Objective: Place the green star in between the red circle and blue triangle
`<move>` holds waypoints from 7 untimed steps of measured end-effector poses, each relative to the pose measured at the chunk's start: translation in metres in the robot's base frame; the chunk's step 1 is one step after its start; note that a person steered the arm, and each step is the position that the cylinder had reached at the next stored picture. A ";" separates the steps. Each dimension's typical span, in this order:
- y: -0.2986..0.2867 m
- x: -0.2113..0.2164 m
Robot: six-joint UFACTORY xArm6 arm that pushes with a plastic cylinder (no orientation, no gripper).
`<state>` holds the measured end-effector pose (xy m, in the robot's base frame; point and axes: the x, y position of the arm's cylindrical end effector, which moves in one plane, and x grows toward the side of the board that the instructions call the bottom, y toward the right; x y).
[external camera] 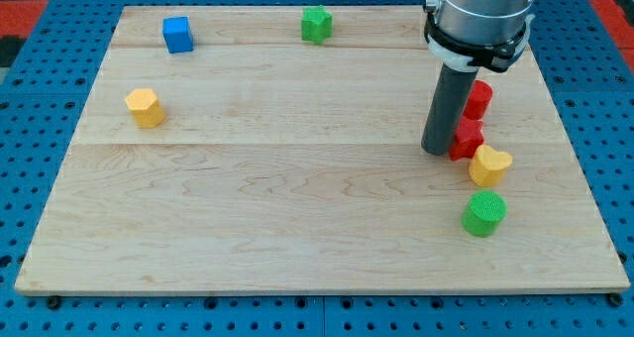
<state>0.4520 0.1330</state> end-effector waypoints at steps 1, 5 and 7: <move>0.021 -0.005; -0.152 -0.118; -0.222 -0.208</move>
<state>0.2438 -0.0891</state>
